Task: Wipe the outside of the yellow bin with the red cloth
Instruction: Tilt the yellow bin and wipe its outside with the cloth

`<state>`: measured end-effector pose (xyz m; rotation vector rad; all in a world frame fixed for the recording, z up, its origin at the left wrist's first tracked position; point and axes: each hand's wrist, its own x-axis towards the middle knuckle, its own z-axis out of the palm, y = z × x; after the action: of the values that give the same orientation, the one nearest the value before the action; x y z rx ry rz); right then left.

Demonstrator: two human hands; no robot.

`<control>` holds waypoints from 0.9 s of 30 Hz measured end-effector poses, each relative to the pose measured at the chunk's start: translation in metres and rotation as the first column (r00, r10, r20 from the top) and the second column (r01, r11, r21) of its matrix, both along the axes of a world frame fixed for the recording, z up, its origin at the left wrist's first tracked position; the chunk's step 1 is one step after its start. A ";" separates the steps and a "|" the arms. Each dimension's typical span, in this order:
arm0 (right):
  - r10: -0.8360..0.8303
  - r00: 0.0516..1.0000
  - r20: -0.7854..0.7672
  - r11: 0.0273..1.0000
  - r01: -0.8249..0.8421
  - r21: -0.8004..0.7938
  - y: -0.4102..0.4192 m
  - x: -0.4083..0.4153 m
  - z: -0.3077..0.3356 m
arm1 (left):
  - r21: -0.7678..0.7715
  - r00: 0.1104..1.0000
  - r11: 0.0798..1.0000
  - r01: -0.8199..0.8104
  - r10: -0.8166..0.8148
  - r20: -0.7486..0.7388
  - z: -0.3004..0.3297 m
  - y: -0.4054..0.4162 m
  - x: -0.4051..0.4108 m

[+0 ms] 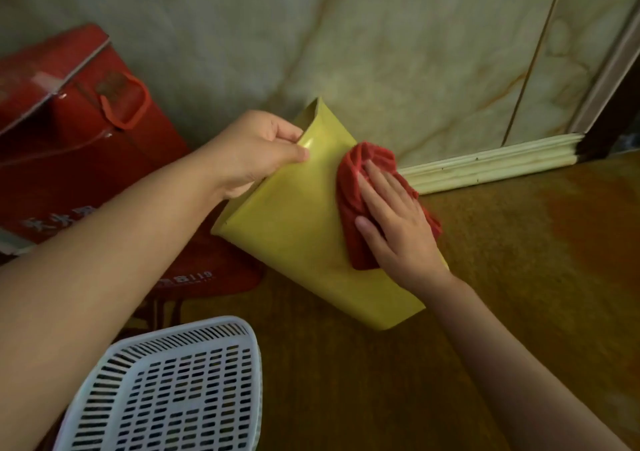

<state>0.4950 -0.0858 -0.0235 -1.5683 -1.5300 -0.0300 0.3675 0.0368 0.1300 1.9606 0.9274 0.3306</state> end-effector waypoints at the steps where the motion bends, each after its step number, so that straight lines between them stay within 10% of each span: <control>1: -0.011 1.000 0.023 1.000 0.011 0.013 -0.003 0.003 -0.011 | -0.022 1.000 1.000 0.004 -0.004 -0.005 0.000 0.003 -0.005; 9: -0.081 0.983 -0.167 0.980 0.048 -0.192 -0.014 0.014 -0.028 | -0.034 1.000 0.999 0.000 0.000 0.003 0.001 -0.001 -0.013; 21: -0.066 0.995 -0.068 0.997 0.068 0.027 -0.015 -0.020 0.028 | -0.010 0.996 0.999 -0.045 0.044 -0.079 0.023 -0.019 0.018; 27: -0.134 0.969 -0.206 0.991 0.129 -0.040 -0.011 0.003 0.007 | 0.245 0.976 0.965 0.092 -0.039 -0.213 0.021 -0.003 0.014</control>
<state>0.4981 -0.0967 -0.0170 -1.6376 -1.2676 0.0780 0.3816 0.0334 0.1507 2.2897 0.9880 0.2176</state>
